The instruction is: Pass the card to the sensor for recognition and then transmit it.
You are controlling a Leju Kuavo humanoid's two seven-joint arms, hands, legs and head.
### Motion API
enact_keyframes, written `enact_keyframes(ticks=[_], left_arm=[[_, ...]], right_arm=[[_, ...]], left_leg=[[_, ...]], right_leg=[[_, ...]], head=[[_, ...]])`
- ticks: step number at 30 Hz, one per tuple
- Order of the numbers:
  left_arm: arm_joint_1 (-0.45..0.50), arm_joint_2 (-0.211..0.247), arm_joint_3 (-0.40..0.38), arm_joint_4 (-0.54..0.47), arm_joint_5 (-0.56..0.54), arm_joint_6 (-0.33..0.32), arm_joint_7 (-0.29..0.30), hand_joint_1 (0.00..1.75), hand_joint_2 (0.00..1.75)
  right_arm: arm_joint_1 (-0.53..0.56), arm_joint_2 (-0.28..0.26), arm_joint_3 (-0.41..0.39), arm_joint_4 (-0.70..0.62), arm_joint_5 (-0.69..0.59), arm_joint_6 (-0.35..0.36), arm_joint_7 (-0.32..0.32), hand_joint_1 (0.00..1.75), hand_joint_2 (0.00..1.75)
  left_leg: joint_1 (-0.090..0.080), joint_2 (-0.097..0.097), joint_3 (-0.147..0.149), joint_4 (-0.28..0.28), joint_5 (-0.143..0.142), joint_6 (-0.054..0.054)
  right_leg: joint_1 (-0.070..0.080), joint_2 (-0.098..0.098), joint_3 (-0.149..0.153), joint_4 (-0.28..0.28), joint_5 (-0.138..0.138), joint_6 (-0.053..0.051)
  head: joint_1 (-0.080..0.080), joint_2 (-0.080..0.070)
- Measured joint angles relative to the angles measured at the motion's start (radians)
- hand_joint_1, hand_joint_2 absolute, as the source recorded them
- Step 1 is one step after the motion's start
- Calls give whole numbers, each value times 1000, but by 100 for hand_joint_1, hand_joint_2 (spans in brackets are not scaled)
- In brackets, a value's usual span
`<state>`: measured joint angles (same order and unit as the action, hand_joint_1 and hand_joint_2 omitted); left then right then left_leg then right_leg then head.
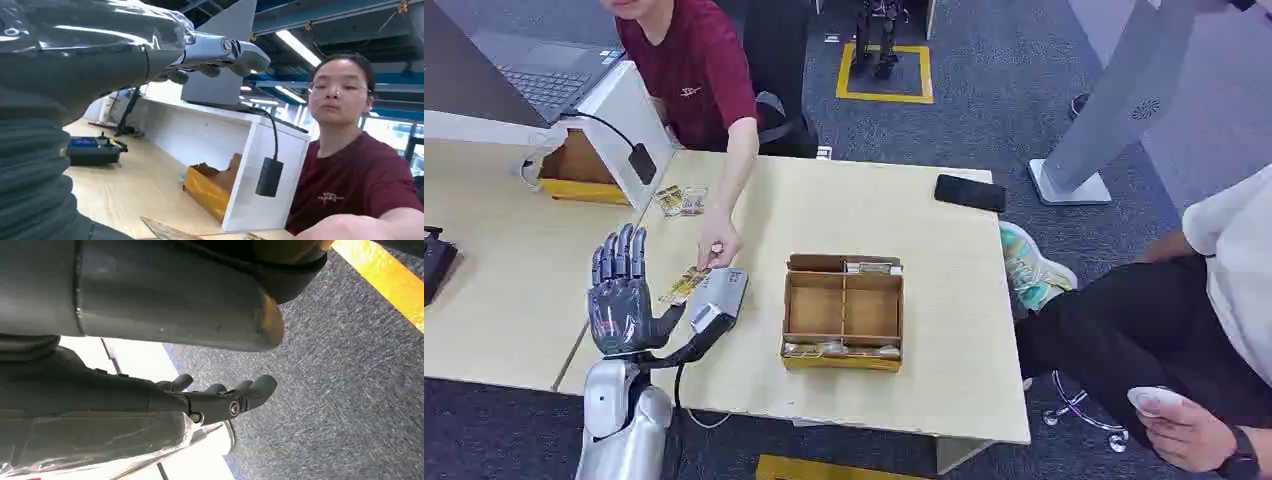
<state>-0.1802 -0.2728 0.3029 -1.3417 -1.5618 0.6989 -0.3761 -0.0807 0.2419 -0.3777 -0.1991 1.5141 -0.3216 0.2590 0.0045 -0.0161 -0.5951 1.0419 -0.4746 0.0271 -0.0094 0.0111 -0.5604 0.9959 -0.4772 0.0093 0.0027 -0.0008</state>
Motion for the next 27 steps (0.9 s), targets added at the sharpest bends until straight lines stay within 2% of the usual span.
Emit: enact_keyframes(ticks=[1, 4, 12, 19, 22, 27], left_arm=[[-1, 2, 0, 0, 0, 0, 5, 175, 175], [-3, 6, 0, 0, 11, 0, 0, 175, 175], [-9, 4, 16, 5, 46, 0, -96, 175, 175], [-31, -13, 74, 19, 67, 0, -200, 175, 175], [-42, -29, 120, 31, 79, 0, -274, 175, 175], [-67, -53, 184, 63, 147, 0, -317, 175, 175]], right_arm=[[0, 0, 0, 0, 0, 0, 0, 0, 0], [0, 0, 0, 0, 0, 0, 1, 0, 0], [0, 0, 3, 0, 0, 0, -1, 0, 0], [0, 0, 5, 0, 0, 0, -5, 0, 0], [0, 0, 5, 0, 0, 0, -5, 0, 0], [0, 0, 5, 0, 0, -2, -5, 0, 0]], left_leg=[[0, 0, 0, 0, 0, 0], [0, 0, 0, 0, 0, 0], [0, 0, 0, 0, 0, 0], [0, 0, 0, 0, 0, 0], [0, 0, 0, 0, 0, 0], [0, 0, 0, 0, 0, 0]], right_leg=[[0, 0, 0, 0, 0, 0], [0, 0, 0, 0, 0, 0], [0, 0, 0, 0, 0, 0], [0, 0, 0, 0, 0, 0], [0, 0, 0, 0, 0, 0], [0, 0, 0, 0, 0, 0]], head=[[0, 0], [0, 0], [0, 0], [0, 0], [0, 0], [0, 0]])
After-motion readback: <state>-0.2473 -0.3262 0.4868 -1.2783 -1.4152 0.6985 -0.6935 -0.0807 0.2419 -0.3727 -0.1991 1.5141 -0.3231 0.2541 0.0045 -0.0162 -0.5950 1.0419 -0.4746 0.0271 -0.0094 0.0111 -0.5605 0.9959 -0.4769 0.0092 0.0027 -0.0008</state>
